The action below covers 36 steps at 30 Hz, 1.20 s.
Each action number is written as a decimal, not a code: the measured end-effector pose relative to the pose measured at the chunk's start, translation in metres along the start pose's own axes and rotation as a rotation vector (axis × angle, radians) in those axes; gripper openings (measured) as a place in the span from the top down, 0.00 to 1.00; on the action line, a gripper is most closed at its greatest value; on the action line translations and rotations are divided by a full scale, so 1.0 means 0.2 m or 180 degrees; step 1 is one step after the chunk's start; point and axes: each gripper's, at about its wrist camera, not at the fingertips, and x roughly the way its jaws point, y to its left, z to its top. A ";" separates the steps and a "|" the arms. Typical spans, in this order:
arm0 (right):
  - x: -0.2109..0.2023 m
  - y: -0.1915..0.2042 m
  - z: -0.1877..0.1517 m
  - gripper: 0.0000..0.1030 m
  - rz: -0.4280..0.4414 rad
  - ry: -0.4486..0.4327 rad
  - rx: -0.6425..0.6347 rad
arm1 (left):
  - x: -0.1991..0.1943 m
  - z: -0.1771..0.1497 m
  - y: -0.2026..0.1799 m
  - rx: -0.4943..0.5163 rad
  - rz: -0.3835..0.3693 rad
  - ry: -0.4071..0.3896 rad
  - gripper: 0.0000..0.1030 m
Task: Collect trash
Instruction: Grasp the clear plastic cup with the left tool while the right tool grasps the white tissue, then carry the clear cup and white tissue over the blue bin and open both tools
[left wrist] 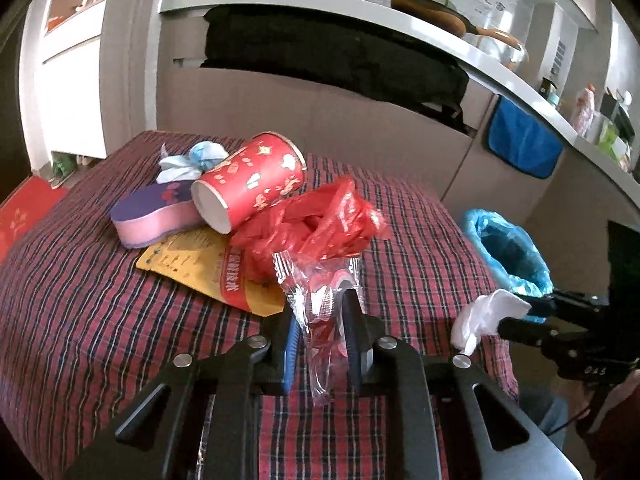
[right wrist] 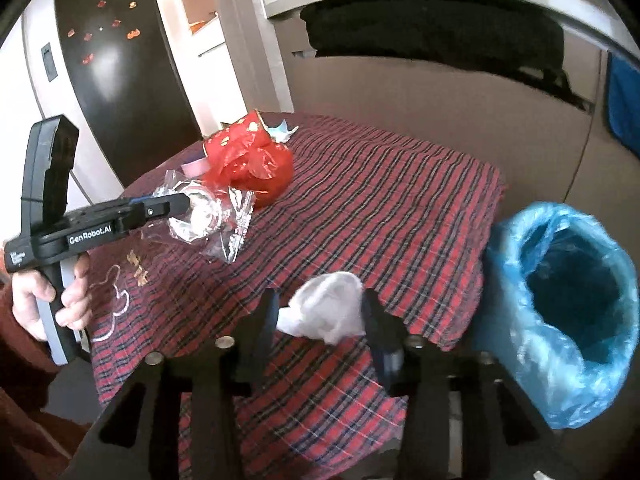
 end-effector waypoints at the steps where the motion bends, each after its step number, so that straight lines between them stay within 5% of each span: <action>1: 0.03 0.00 0.01 0.59 0.0028 0.0040 0.0013 | 0.00 0.00 0.01 -0.0020 0.0003 0.0005 0.80; 8: 0.30 -0.01 0.00 0.60 -0.0090 0.0430 0.0032 | -0.03 -0.02 0.04 -0.0029 0.0037 -0.0029 0.80; 14: 0.27 0.01 0.01 0.74 -0.0226 0.0310 -0.0046 | -0.05 -0.01 0.03 -0.0027 0.0016 -0.0062 0.80; 29: -0.11 -0.08 0.11 0.75 -0.0186 -0.0276 0.0241 | -0.11 0.16 -0.29 0.0355 -0.0015 -0.0331 0.81; 36: -0.35 -0.16 0.17 0.75 -0.0327 -0.0673 0.0235 | -0.20 0.36 -0.62 0.0598 -0.0169 -0.0759 0.81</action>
